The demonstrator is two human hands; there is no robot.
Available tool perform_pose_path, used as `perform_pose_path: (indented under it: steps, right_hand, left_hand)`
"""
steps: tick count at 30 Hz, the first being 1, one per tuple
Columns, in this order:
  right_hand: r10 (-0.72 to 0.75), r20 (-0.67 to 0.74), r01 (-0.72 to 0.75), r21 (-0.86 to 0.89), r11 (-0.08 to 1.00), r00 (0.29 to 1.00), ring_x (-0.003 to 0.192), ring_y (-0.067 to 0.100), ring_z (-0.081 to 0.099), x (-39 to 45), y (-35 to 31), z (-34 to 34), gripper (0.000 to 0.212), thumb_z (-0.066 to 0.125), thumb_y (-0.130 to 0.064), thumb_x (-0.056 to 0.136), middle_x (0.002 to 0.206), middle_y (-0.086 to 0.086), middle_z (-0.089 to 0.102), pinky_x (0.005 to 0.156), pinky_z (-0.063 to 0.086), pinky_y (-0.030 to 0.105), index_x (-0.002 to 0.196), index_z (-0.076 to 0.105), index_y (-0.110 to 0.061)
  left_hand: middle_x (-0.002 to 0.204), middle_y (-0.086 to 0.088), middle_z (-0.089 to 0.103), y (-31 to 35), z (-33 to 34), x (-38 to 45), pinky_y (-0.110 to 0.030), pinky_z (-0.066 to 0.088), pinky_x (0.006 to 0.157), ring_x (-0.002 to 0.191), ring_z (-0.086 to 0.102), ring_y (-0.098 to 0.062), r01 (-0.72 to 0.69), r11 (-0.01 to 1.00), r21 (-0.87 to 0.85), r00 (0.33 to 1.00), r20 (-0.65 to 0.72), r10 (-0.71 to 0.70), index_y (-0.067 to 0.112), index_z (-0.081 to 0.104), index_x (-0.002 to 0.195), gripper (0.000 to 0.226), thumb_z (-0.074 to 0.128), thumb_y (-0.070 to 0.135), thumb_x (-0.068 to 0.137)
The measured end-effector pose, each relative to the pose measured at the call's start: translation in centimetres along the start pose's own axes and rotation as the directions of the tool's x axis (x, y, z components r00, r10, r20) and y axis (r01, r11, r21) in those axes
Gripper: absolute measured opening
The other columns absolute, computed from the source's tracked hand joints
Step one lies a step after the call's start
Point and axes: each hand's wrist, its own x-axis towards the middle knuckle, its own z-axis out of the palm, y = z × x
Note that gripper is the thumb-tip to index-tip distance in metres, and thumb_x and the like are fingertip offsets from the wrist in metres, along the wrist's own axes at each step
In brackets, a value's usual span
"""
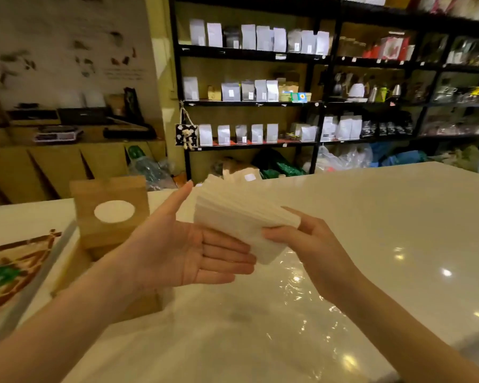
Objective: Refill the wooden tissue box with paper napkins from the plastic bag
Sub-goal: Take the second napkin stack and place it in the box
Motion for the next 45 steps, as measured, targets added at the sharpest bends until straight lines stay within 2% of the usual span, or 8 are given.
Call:
perform_pose_path:
  steps: [4,8,16,19,22,28,31,45]
  right_hand:
    - [-0.227,0.309,0.309,-0.251,0.917,0.924,0.108,0.001,0.058,1.7,0.0,3.5,0.036,0.066,-0.018,0.076,0.109,-0.018,0.068,0.086,0.046,0.018,0.108,0.067,-0.035]
    - [-0.381,0.597,0.706,-0.545,0.453,0.706,0.137,0.006,0.031,4.1,2.4,6.2,0.042,0.059,-0.024,0.083,0.135,-0.016,0.052,0.109,0.026,0.030,0.124,0.054,-0.034]
    - [-0.416,0.666,0.785,-0.538,0.305,0.619,0.142,0.012,0.018,7.6,5.1,10.8,0.055,0.054,-0.028,0.085,0.148,-0.010,0.030,0.115,0.017,0.028,0.136,0.036,-0.035]
    - [-0.348,0.498,0.583,-0.465,0.666,0.794,0.136,-0.001,0.028,8.1,4.4,11.7,0.077,0.068,-0.031,0.079,0.144,-0.030,0.029,0.111,0.026,0.015,0.140,0.022,-0.042]
    - [-0.040,0.242,0.079,-0.152,0.985,0.969,0.118,-0.001,0.053,8.6,3.5,12.1,0.077,0.072,-0.018,0.071,0.132,-0.019,0.049,0.100,0.044,0.018,0.136,0.032,-0.035]
    - [0.531,0.405,-0.639,0.200,0.743,0.744,0.079,0.023,0.071,10.2,2.9,13.0,0.037,0.047,-0.027,0.083,0.094,0.013,0.074,0.072,0.058,0.034,0.097,0.072,-0.004]
    - [0.564,0.443,-0.684,0.173,0.708,0.697,0.078,0.025,0.071,10.9,3.1,13.1,0.056,0.044,-0.049,0.082,0.091,0.015,0.073,0.073,0.058,0.035,0.096,0.070,-0.002]
    - [0.596,0.449,-0.591,-0.171,0.789,0.666,0.082,0.020,0.072,12.7,4.1,13.3,0.043,0.067,-0.022,0.066,0.095,0.012,0.074,0.071,0.060,0.027,0.103,0.065,-0.001]
  left_hand:
    - [0.101,-0.022,0.072,0.2,-1.7,-4.0,-0.046,0.052,0.082,0.091,0.069,-0.036,-0.133,0.991,0.019,0.973,-0.189,0.134,0.015,0.073,0.098,0.069,0.040,0.069,0.070]
    - [0.085,-0.015,0.076,0.3,-4.5,-6.8,-0.042,0.052,0.071,0.080,0.072,-0.032,-0.227,0.972,0.055,0.872,-0.432,0.228,0.017,0.060,0.101,0.052,0.060,0.053,0.063]
    - [0.072,-0.007,0.076,0.3,-9.2,-9.8,-0.029,0.058,0.050,0.063,0.073,-0.020,-0.245,0.958,0.152,0.789,-0.542,0.288,0.017,0.058,0.099,0.041,0.066,0.027,0.060]
    - [0.074,-0.009,0.076,0.4,-10.4,-10.3,-0.033,0.060,0.057,0.064,0.073,-0.021,-0.304,0.947,0.105,0.790,-0.527,0.312,0.015,0.060,0.096,0.035,0.064,0.025,0.062]
    - [0.078,-0.011,0.076,0.8,-11.1,-10.5,-0.038,0.058,0.062,0.066,0.073,-0.024,-0.332,0.941,0.071,0.805,-0.498,0.322,0.014,0.063,0.092,0.031,0.063,0.023,0.062]
    - [0.085,-0.012,0.076,1.5,-12.4,-9.4,-0.034,0.059,0.065,0.072,0.073,-0.023,-0.289,0.955,0.075,0.851,-0.437,0.291,0.010,0.064,0.098,0.040,0.064,0.023,0.060]
    - [0.091,-0.011,0.076,1.7,-13.5,-8.5,-0.033,0.060,0.068,0.078,0.073,-0.023,-0.228,0.969,0.093,0.870,-0.426,0.246,0.010,0.063,0.104,0.049,0.068,0.026,0.058]
    - [0.087,-0.008,0.077,1.7,-16.7,-8.9,-0.029,0.059,0.071,0.080,0.073,-0.020,-0.069,0.930,0.362,0.839,-0.483,0.250,0.007,0.069,0.088,0.036,0.066,0.029,0.059]
